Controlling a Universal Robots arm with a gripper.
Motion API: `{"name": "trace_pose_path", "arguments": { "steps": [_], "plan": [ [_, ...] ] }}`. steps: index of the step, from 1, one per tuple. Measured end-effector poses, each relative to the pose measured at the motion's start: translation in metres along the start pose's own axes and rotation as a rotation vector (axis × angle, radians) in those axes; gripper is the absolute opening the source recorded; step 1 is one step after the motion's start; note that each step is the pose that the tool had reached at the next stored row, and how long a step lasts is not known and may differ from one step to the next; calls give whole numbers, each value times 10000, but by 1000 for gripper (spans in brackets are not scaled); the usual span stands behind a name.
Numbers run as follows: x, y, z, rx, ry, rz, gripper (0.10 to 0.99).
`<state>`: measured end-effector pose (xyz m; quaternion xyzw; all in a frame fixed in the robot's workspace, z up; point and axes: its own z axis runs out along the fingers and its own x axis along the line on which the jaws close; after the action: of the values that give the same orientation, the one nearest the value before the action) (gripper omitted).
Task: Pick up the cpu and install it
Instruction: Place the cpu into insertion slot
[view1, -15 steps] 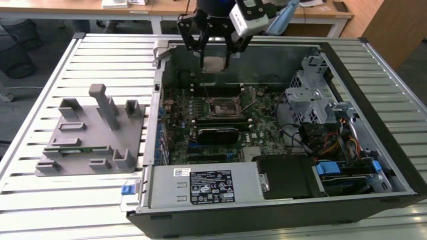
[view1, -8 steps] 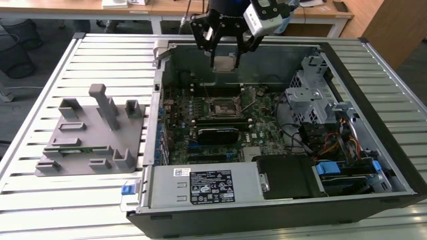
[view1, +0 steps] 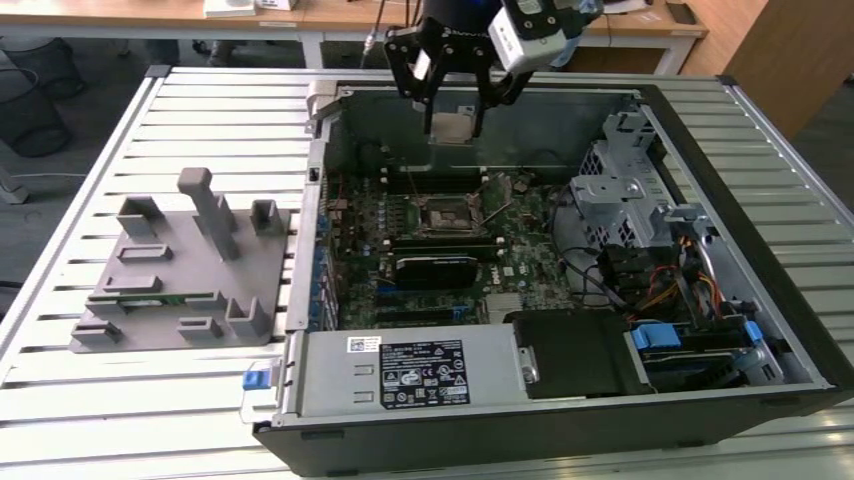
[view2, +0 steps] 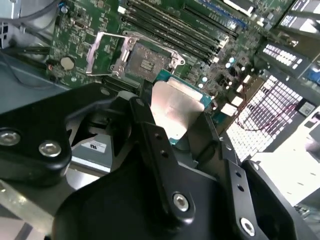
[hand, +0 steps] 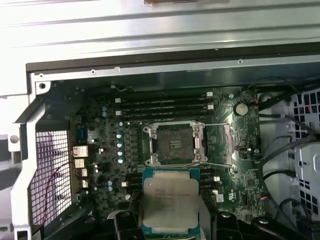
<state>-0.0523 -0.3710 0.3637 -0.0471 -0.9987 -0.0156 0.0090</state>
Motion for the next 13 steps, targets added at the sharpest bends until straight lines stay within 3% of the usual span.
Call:
{"name": "trace_pose_path", "arguments": {
  "steps": [13],
  "plan": [
    [1,11,24,-11,-63,1753,533]
  ]
}}
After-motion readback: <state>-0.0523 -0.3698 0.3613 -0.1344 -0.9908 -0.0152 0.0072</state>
